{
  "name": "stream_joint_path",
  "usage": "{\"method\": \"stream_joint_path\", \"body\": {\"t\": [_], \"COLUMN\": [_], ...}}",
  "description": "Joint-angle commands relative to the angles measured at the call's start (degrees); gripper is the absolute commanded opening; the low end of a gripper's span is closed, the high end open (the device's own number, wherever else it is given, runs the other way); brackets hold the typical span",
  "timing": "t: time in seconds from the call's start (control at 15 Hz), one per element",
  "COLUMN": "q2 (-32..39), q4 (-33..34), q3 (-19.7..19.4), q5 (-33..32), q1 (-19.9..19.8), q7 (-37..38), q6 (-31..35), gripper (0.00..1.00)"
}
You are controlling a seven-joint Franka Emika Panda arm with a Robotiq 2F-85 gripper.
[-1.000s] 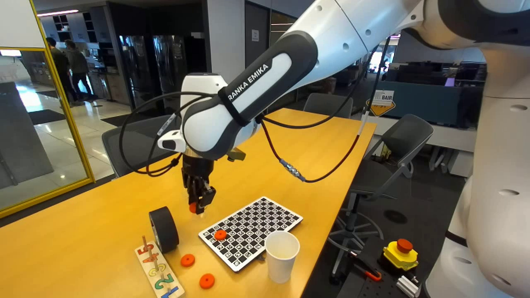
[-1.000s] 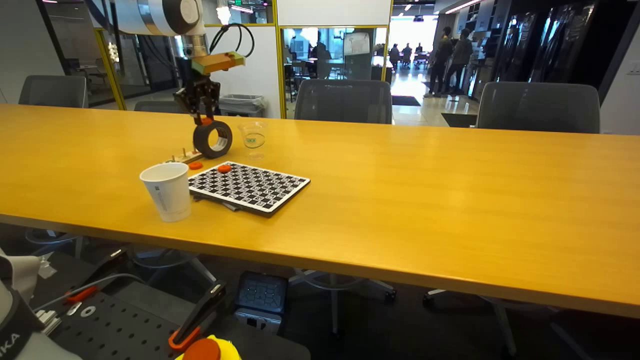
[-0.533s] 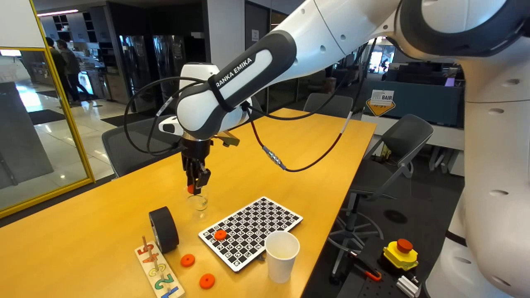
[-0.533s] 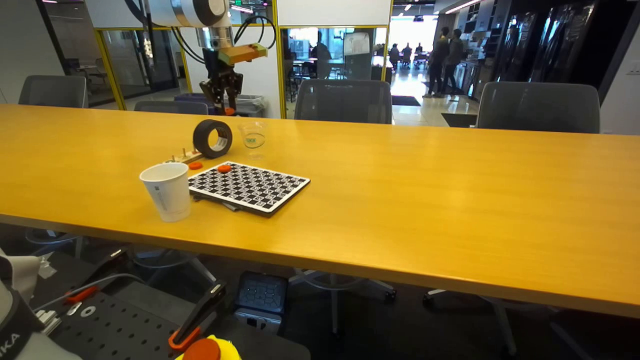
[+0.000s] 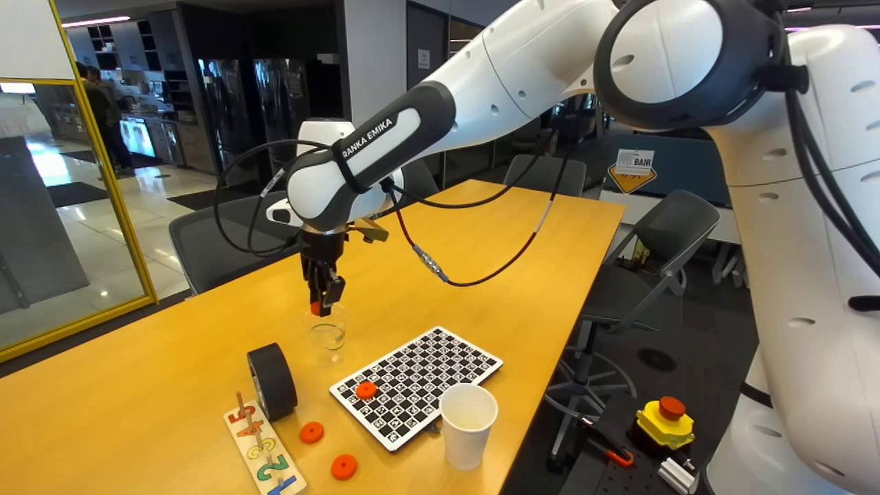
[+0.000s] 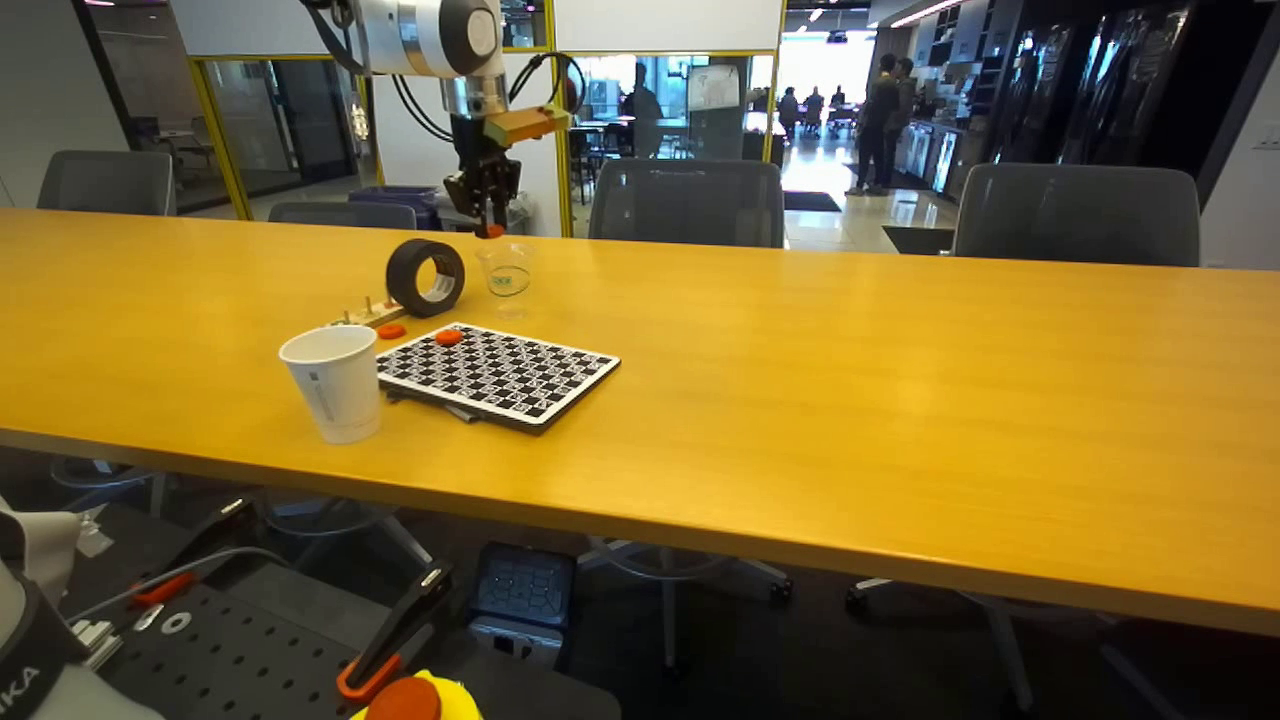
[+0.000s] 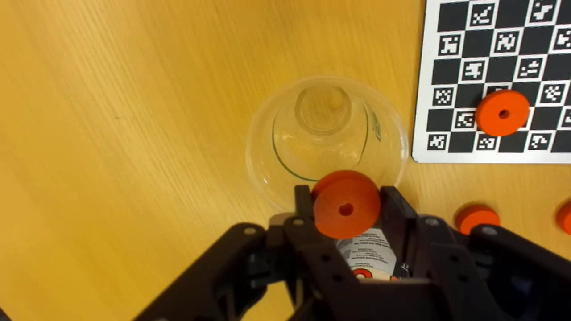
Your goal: Put the yellow object in the white cup and the orange object in the glass cup
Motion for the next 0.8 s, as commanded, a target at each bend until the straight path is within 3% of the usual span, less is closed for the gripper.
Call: {"method": "stream_joint_path", "body": {"t": [0.0,0.07,0.13,0.27,0.53,0.73], "q2": [3.46,3.89,4.19,4.42,2.24,-0.98], "q4": [5.67,6.15,6.67,7.23,5.62,1.94], "q3": [0.30,0.22,0.10,0.04,-0.05,0.37], "q5": [-0.31,-0.35,-0.40,-0.49,-0.53,-0.39], "q1": [-1.03,-1.10,-1.13,-1.19,-0.94,-0.59], "q7": [-2.16,-2.08,-1.74,-1.50,-0.40,0.06], "q6": [-2.87,-3.12,-3.84,-5.00,-6.16,-5.02], "gripper": [0.19,0.20,0.67,0.72,1.00,1.00]}}
